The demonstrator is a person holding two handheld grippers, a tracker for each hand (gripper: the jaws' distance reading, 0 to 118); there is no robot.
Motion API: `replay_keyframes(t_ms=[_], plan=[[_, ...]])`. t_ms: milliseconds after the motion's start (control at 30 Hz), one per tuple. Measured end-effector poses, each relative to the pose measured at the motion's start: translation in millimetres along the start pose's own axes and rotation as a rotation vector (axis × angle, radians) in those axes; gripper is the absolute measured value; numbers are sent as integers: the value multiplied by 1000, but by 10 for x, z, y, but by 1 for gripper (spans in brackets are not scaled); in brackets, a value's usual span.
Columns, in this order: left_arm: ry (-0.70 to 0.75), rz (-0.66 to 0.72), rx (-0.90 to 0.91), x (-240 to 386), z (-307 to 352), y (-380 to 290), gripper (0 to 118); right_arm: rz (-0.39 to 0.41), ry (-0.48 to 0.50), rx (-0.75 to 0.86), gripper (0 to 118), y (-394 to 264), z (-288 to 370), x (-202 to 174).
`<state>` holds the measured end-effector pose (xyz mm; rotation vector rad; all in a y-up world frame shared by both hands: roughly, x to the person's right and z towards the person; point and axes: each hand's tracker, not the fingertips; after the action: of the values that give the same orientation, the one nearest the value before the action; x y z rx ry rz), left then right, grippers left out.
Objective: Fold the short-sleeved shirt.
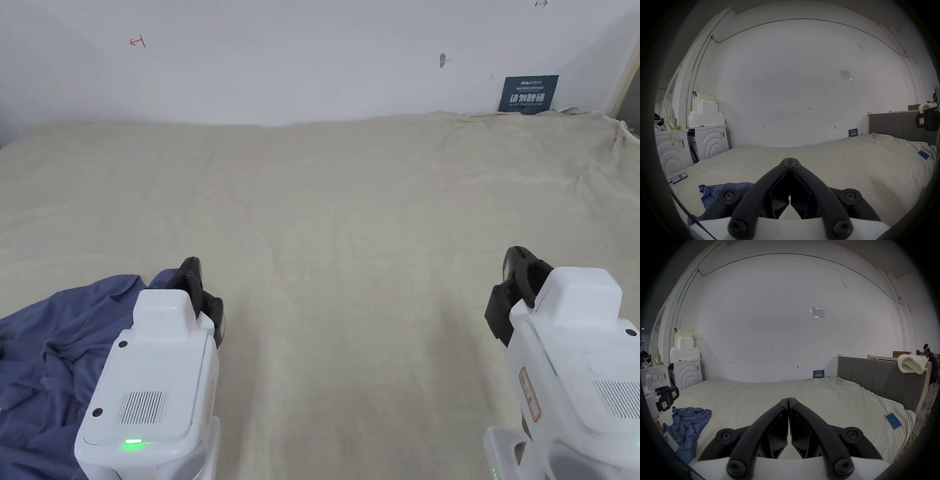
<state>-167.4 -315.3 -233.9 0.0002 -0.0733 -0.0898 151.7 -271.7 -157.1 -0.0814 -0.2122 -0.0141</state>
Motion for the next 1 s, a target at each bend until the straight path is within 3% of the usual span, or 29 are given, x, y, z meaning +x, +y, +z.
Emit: replay_keyframes(t_ms=[533,1000], plan=[[83,6,2,-356,99,12,0,27,64,11,0,51,-75,-263],[329,-20,-13,-1358,587,-15,0,43,280,21,0,129,-101,-1247]])
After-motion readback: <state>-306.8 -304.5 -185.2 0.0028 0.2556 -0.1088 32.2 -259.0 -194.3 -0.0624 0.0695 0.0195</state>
